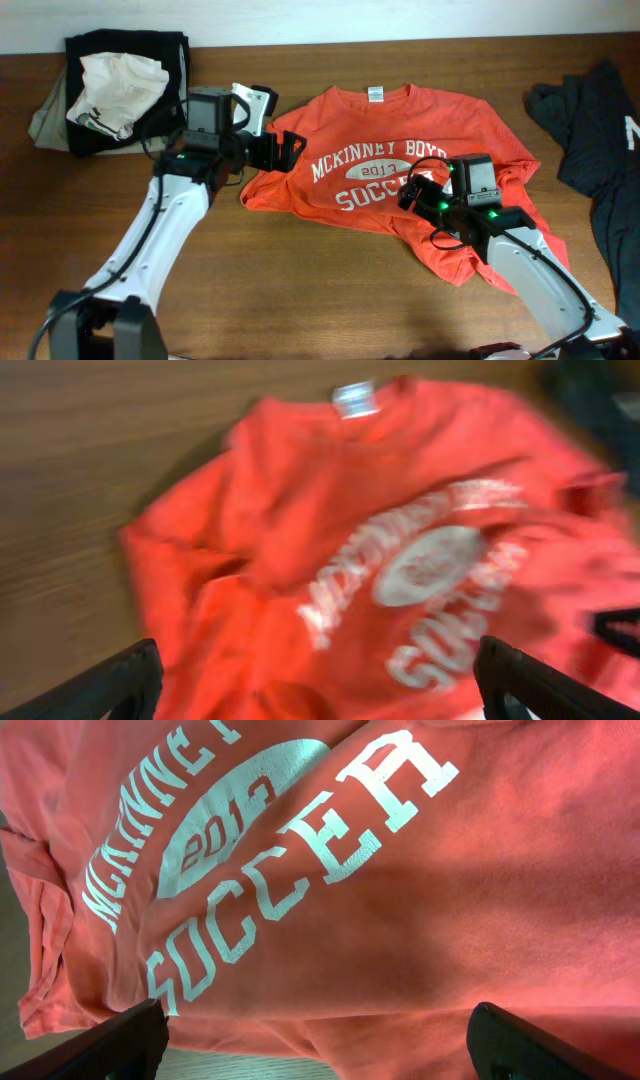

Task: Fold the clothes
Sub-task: 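Grasp the T-shirt's left hem with the left gripper, right gripper holding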

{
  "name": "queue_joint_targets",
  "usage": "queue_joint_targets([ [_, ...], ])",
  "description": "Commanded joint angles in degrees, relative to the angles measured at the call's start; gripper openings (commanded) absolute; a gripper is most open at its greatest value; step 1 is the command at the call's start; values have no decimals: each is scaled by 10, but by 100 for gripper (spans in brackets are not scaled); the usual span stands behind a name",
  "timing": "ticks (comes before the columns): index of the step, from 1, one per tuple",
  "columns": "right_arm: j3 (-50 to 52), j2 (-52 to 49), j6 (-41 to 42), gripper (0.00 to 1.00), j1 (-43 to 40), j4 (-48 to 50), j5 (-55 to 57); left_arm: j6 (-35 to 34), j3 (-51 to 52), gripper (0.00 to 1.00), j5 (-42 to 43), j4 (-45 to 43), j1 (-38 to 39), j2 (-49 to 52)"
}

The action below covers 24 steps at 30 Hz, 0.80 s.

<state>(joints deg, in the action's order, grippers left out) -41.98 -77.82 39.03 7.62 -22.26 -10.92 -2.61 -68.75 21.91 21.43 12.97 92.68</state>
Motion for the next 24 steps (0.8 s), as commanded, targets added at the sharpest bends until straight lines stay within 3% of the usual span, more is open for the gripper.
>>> queue_joint_targets([
  [1,2,-1,3,99,4,2,15,7,-14,99,-249,-4,54,31],
  [2,2,-7,3,99,4,3,16,7,-14,99,-328,-12,76,46],
  [3,2,-13,3,99,4,4,15,9,-14,99,-356,-25,90,60],
  [15,2,-24,3,99,3,0,42,9,-14,99,-352,-122,103,199],
  [24,2,-24,3,99,4,0,52,9,-14,99,-323,-130,103,212],
])
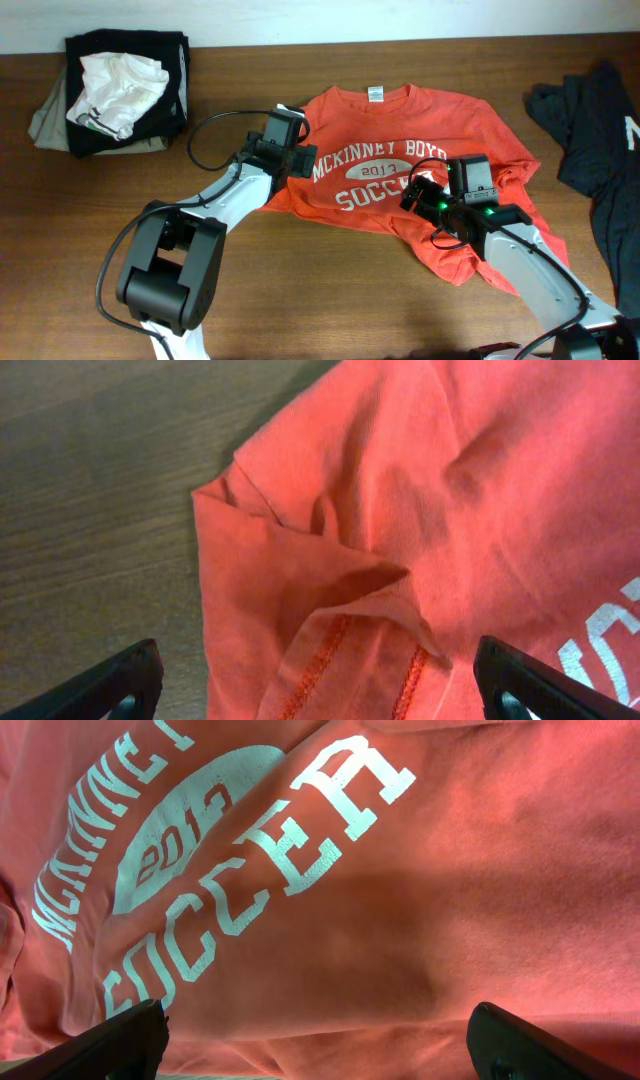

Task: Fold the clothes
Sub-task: 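Grasp the T-shirt's left hem with the left gripper, right gripper holding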

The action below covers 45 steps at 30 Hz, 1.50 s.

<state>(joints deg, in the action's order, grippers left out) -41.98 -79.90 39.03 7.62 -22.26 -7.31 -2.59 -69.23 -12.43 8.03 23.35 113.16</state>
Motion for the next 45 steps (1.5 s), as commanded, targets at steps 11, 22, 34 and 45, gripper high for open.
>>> queue_joint_targets([
  [11,2,-3,3,99,3,0,16,9,-9,93,49,10,-1,15],
  [22,2,-3,3,99,4,-3,16,9,-10,94,45,-7,-2,40],
  [34,2,-3,3,99,3,-3,18,9,-16,79,23,1,-3,28],
  [45,2,-3,3,99,4,-3,18,9,-21,12,9,-3,-3,27],
])
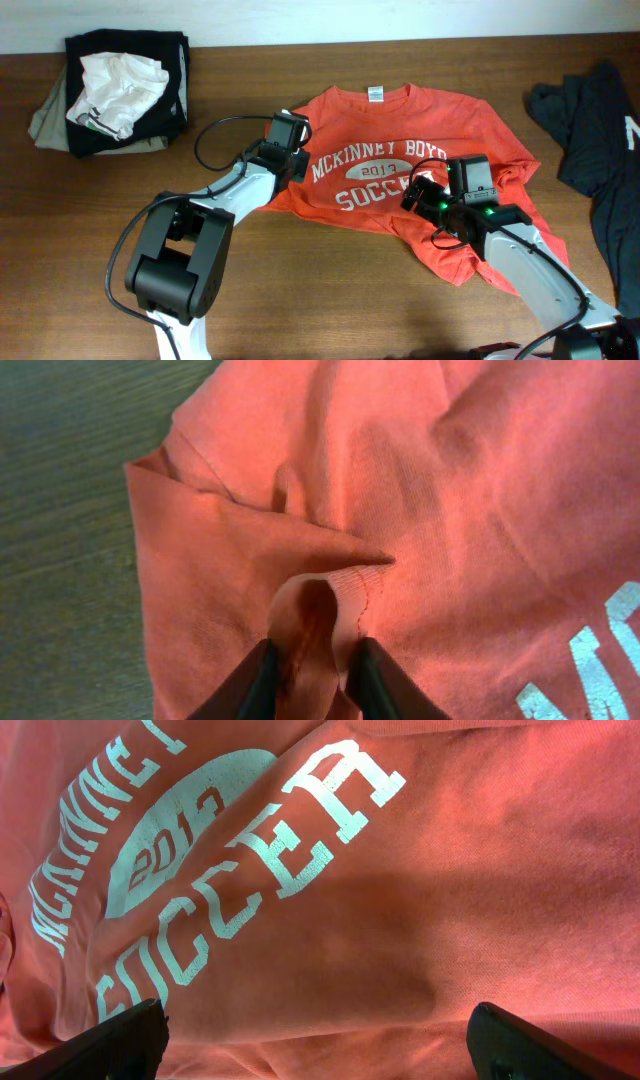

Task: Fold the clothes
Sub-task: 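Grasp the T-shirt's left hem with the left gripper, right gripper holding, then regrasp the T-shirt's right hem corner with the right gripper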

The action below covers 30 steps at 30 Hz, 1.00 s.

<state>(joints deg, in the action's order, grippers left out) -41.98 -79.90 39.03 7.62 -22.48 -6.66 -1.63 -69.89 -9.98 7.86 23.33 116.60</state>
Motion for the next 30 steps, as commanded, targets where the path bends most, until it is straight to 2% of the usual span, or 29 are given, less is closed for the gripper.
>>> queue_joint_targets([
  [1,2,-3,3,99,4,0,12,-1,-16,7,-24,-1,-2,-10],
  [2,2,-3,3,99,4,0,12,-1,-17,1,-40,-1,-3,-18],
  [8,2,-3,-10,99,3,0,14,-31,-20,1,-103,-1,-31,-89],
  [10,2,-3,-42,99,3,3,14,-35,-20,1,-122,-1,-61,-113],
  [13,2,-3,-43,99,4,5,9,-42,-20,1,-143,4,-121,-121],
  [16,2,-3,-43,99,4,9,-17,-71,-19,1,-143,45,-181,-121],
  [20,2,-3,-139,99,20,52,-152,-138,-19,1,-143,84,-246,-121],
  [24,-8,-3,-202,99,89,59,-179,-155,-19,1,-143,110,-270,-121],
  [25,-14,-3,-193,99,113,54,-187,-155,-19,1,-144,114,-270,-121],
  [28,-17,-3,-88,99,168,35,-170,-155,-19,1,-145,123,-270,-121],
  [30,-17,-3,-12,99,189,-4,-84,-159,-19,1,-154,130,-273,-121],
])
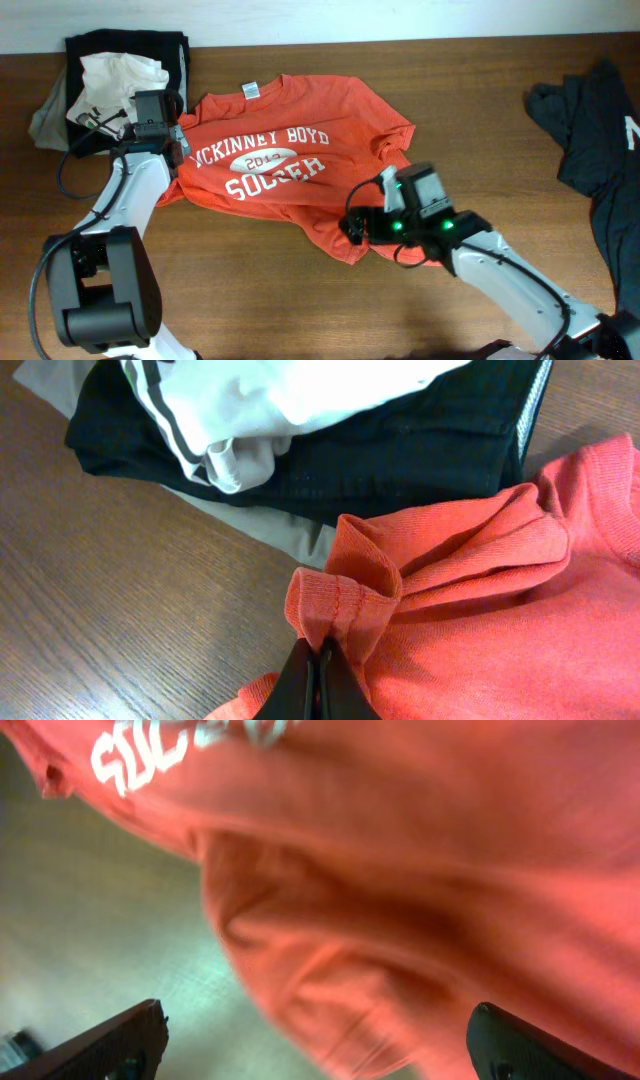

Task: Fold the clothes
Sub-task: 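Regrasp the T-shirt's right hem corner with the right gripper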

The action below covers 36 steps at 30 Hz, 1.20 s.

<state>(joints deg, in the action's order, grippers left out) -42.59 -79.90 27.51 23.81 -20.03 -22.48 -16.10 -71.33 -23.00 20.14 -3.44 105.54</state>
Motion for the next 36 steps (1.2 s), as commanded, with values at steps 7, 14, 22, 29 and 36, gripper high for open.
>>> queue_joint_targets([
  [7,-11,-21,179,99,-19,-75,131,-40,-5,2,-37,35,-18,-10],
  [14,-17,-128,179,77,-51,-40,111,-40,-5,4,-12,42,-16,-10],
  [22,-55,-135,158,4,-98,-57,165,-40,-3,5,-12,43,-16,-10],
  [29,-189,-135,24,10,-229,-33,182,-41,-3,4,28,44,-16,-10],
  [36,-193,-157,12,83,-227,0,162,-68,0,1,59,49,-12,-10],
])
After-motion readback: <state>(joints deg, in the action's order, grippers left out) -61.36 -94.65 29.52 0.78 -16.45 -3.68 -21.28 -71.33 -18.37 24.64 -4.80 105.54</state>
